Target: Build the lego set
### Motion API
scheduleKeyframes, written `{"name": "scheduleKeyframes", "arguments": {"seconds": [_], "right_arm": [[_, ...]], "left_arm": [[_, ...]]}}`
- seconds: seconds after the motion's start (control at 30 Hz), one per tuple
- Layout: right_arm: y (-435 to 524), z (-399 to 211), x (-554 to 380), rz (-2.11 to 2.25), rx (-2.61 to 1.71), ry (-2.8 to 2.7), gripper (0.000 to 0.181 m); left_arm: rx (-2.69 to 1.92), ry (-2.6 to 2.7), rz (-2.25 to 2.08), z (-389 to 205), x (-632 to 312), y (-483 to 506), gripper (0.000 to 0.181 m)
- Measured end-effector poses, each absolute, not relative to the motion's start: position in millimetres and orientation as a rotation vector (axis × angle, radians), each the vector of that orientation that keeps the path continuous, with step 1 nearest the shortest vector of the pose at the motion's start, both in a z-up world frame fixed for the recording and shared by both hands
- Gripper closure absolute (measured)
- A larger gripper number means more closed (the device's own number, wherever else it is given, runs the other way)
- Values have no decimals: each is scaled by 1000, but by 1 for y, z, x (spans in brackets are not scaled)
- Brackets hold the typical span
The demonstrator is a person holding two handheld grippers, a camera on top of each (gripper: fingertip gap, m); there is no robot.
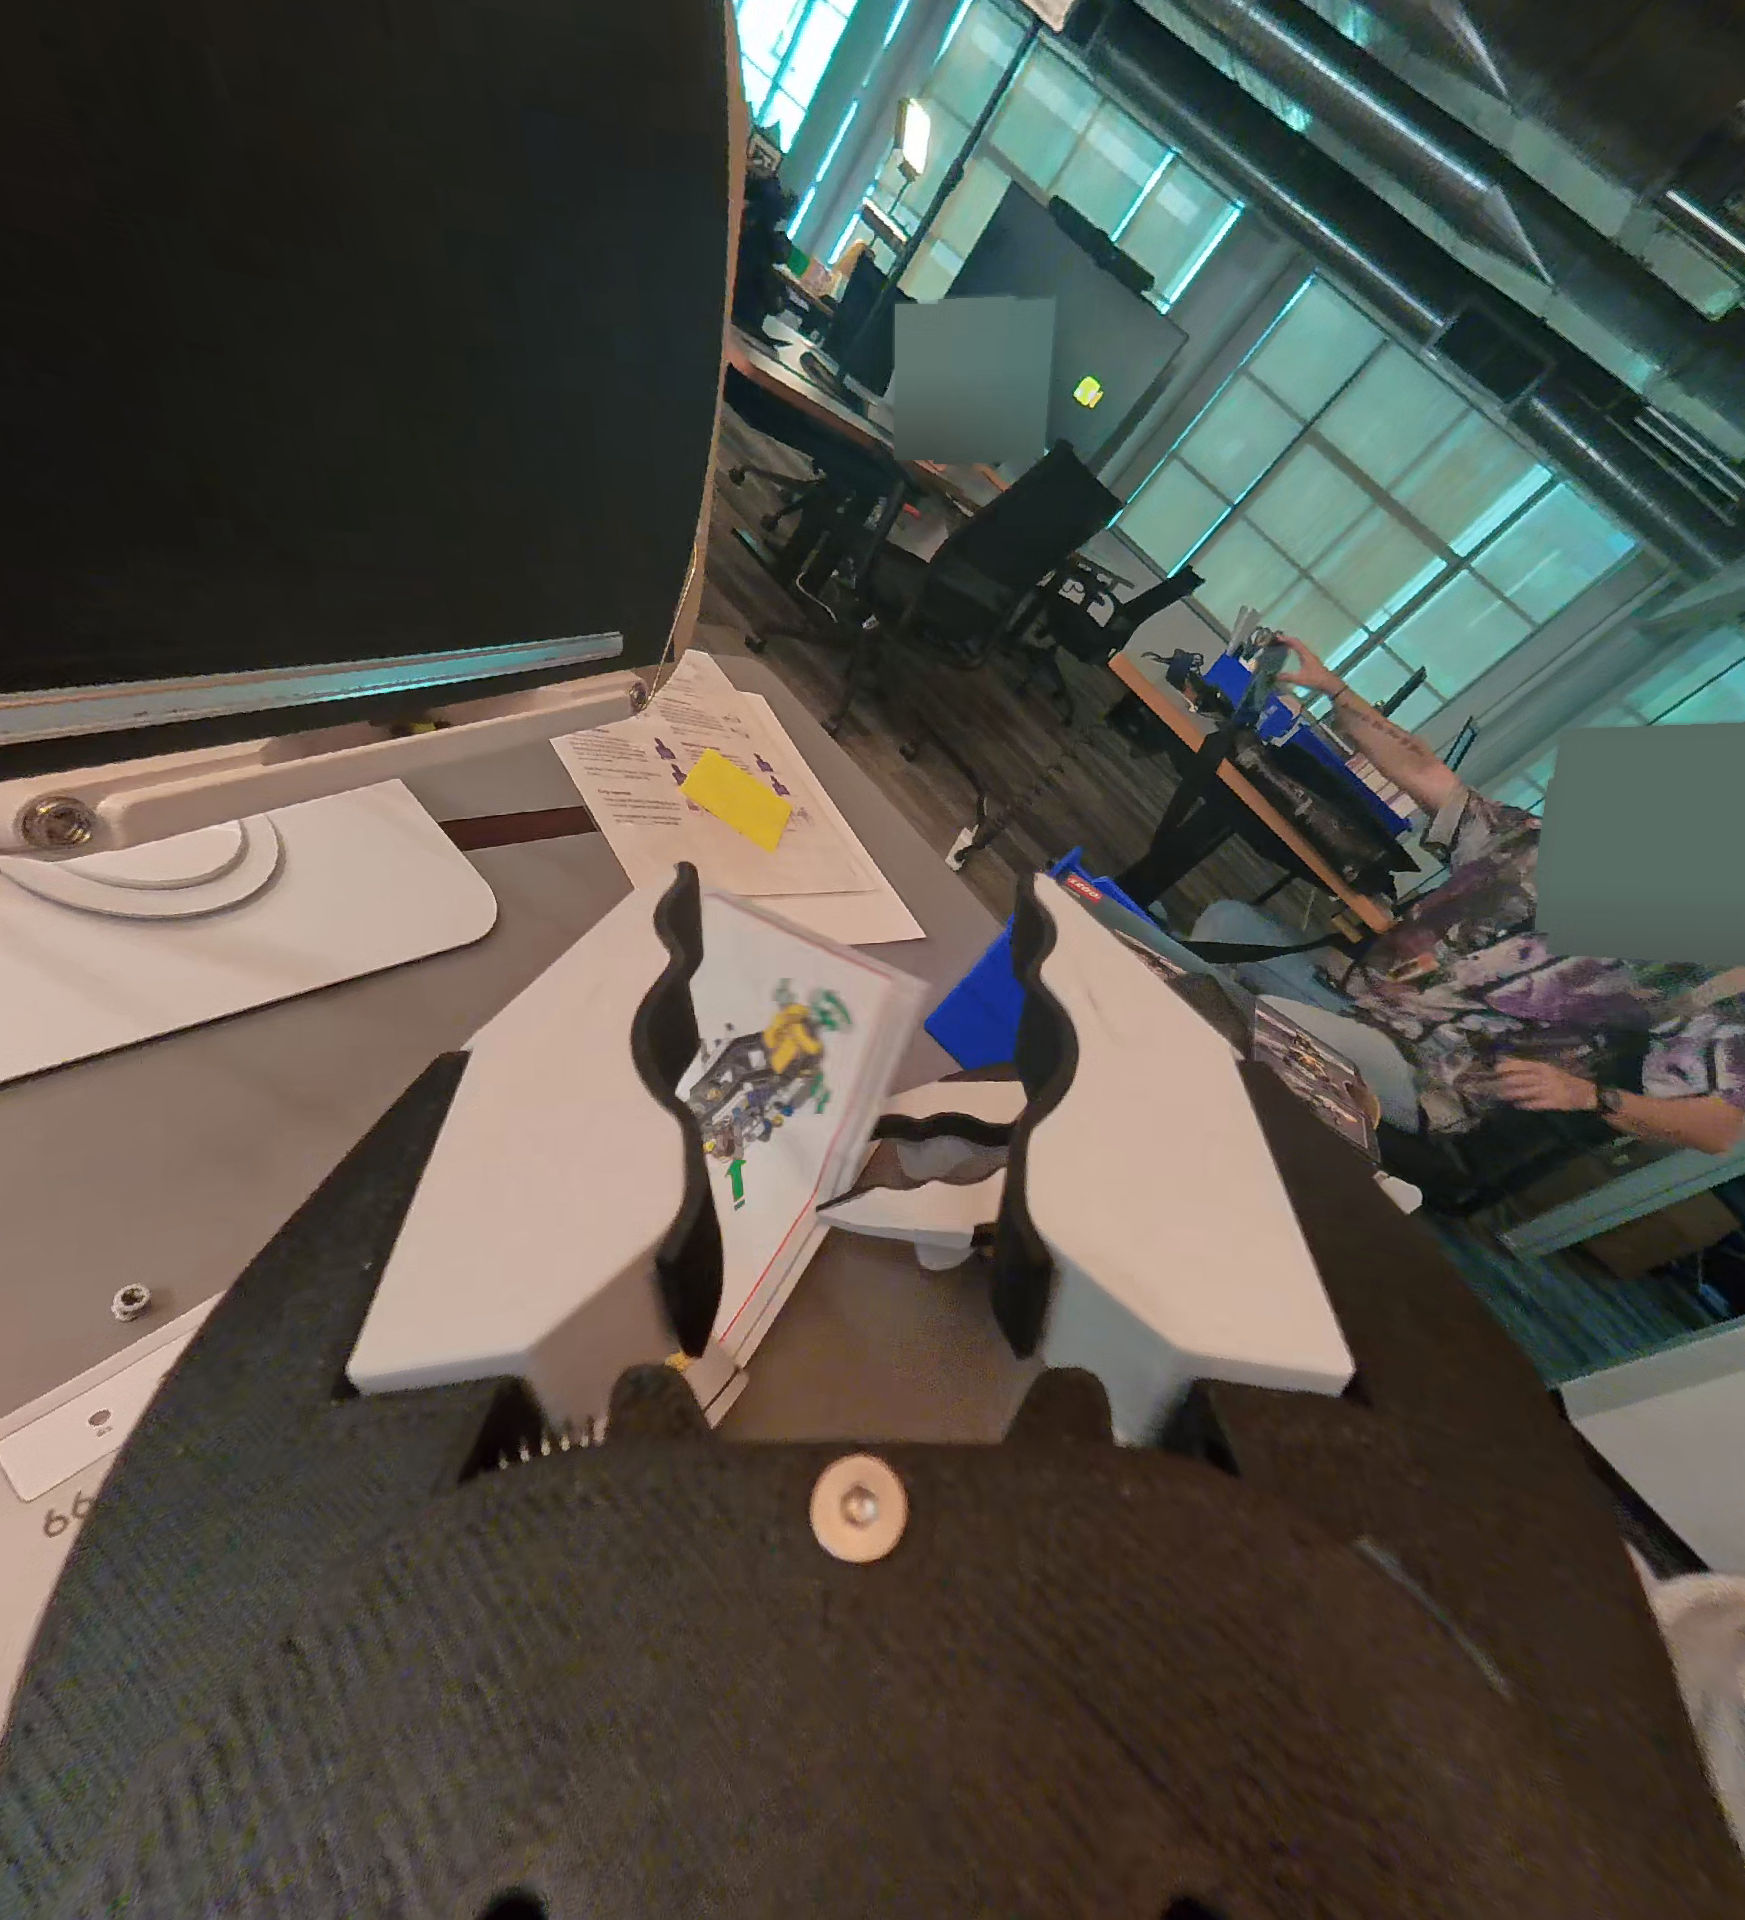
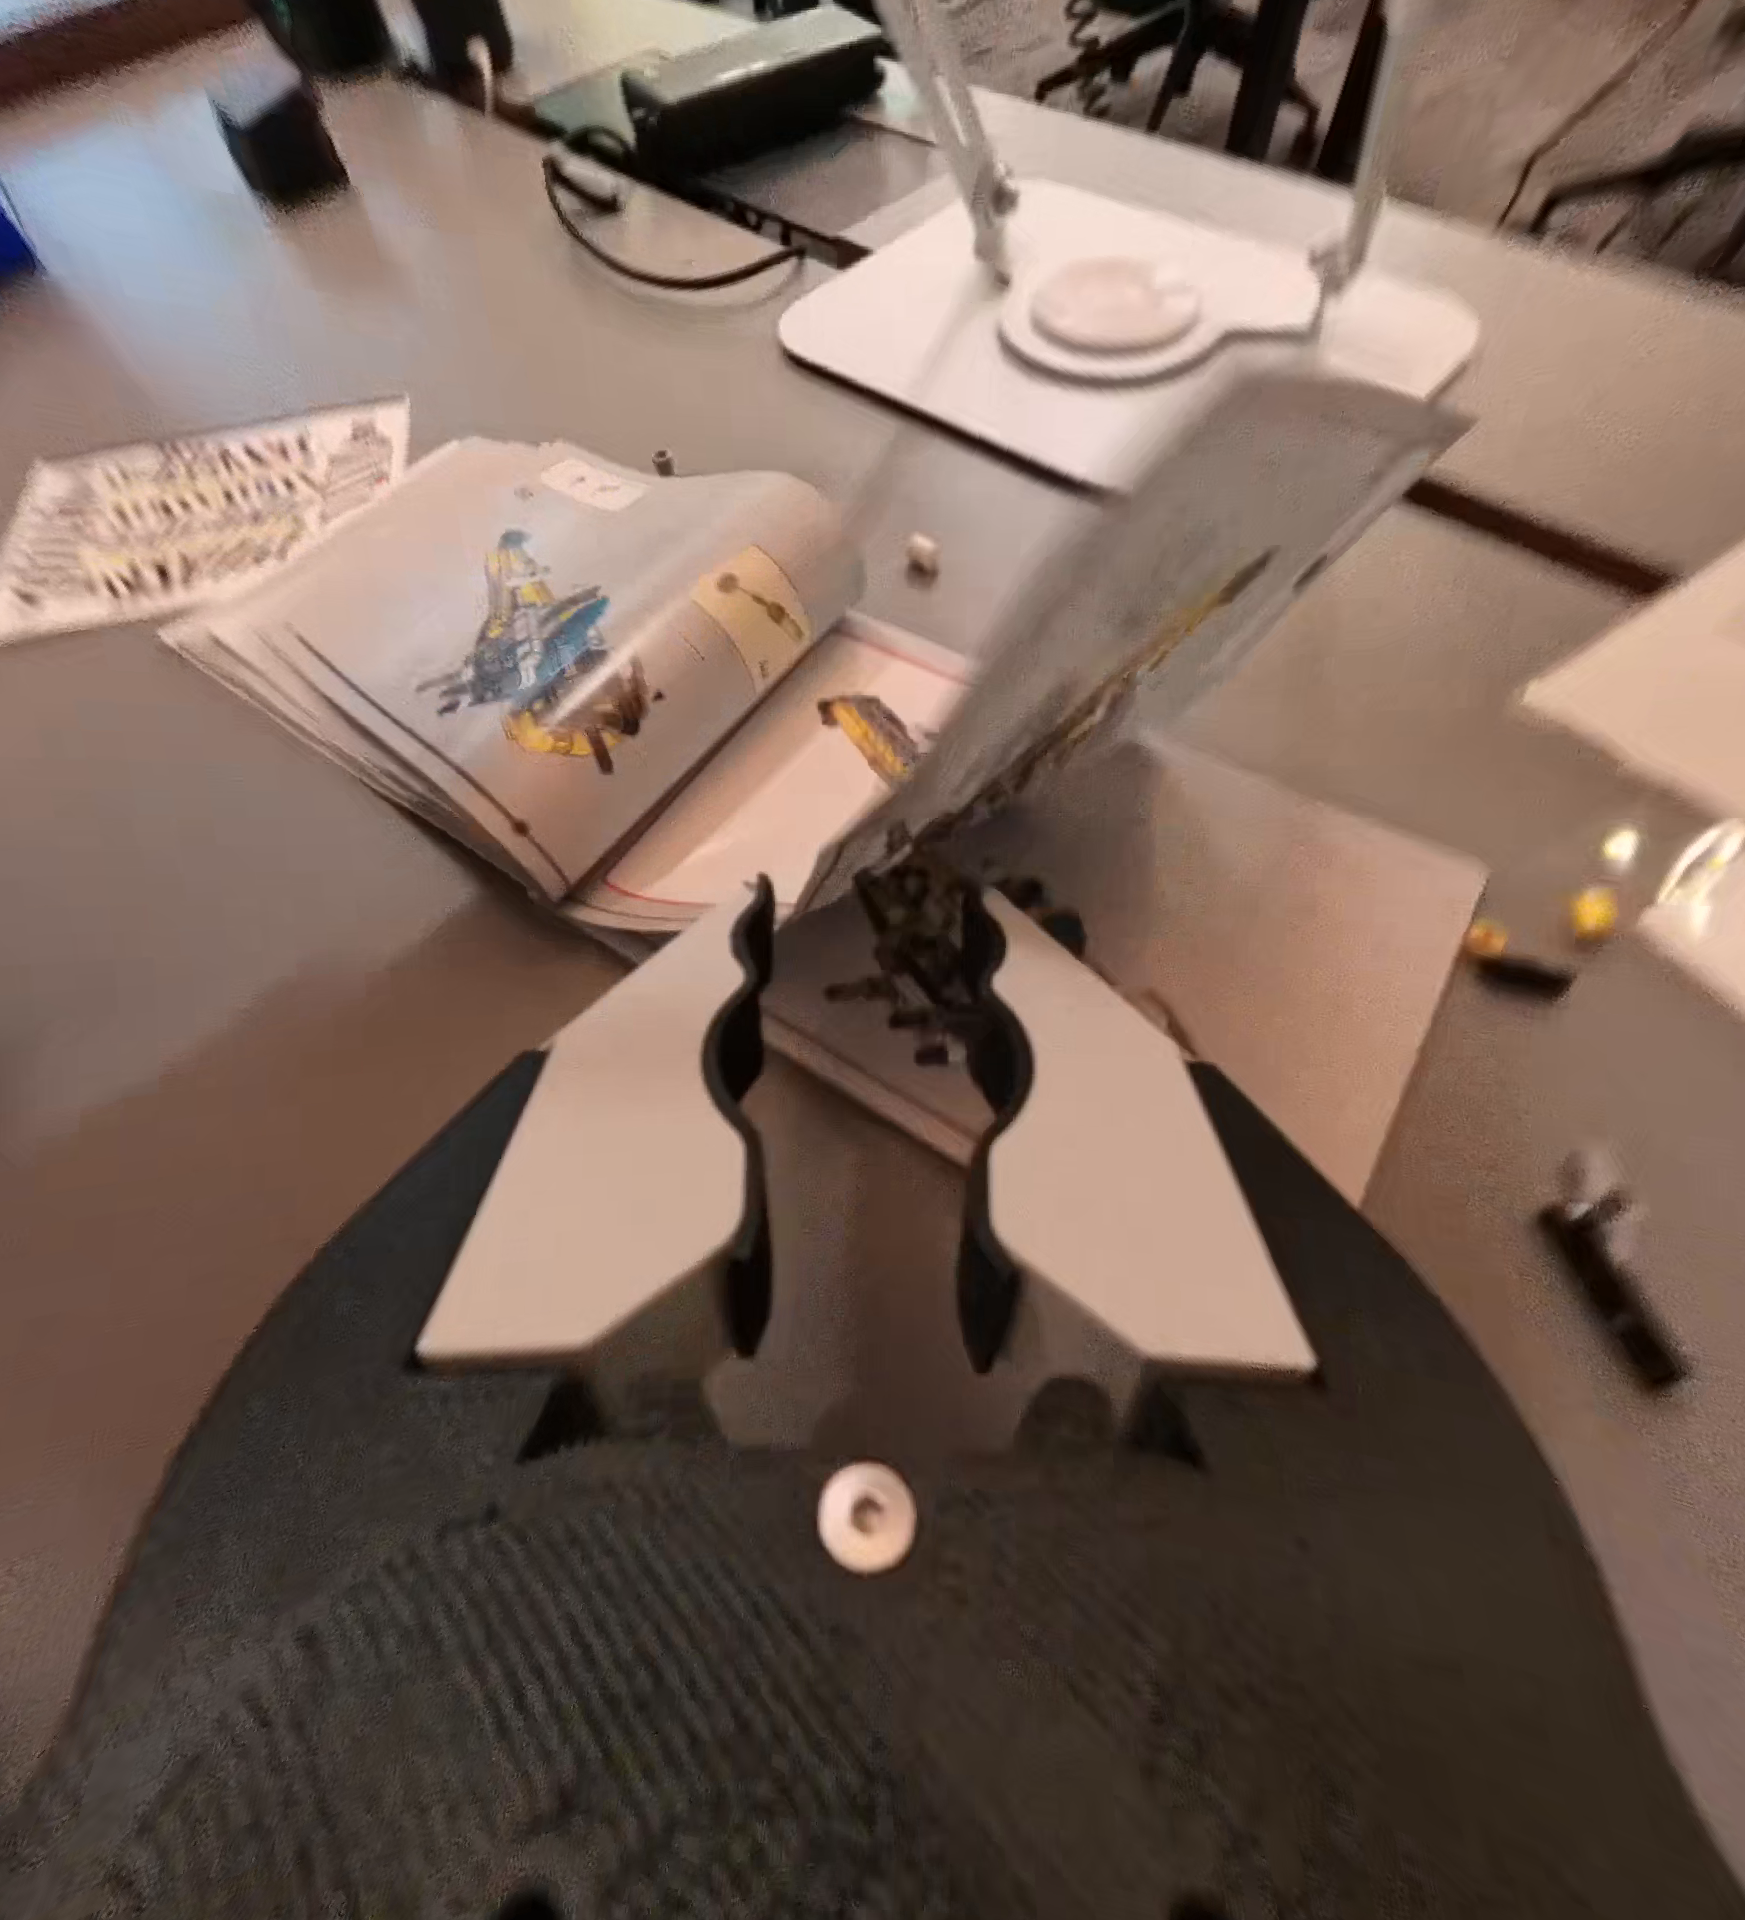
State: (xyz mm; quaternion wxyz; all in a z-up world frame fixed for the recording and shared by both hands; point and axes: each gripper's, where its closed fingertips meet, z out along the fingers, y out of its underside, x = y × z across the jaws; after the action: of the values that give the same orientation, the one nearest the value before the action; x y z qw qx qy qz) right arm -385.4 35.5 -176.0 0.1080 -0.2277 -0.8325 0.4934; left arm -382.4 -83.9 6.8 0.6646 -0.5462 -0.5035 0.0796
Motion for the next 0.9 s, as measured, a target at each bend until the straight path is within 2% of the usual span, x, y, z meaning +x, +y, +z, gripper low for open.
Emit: {"name": "scheduleKeyframes", "arguments": {"seconds": [0.2, 0.4, 0.67, 0.9], "right_arm": [[61, -164, -384, 1819, -993, -2413, 136], [72, -171, -392, 1782, -1096, -2390, 140], [83, -160, -399, 1942, -1195, -2280, 145], [88, -161, -406, 1946, -1262, -2235, 154]], "left_arm": [[-1243, -1120, 201, 13, -379, -80, 122], [-1292, -1119, 253, 13, -377, -77, 122], [-1472, -1202, 412, -13, -384, -85, 122], [-1408, -1146, 308, -3, -380, -73, 123]]}}
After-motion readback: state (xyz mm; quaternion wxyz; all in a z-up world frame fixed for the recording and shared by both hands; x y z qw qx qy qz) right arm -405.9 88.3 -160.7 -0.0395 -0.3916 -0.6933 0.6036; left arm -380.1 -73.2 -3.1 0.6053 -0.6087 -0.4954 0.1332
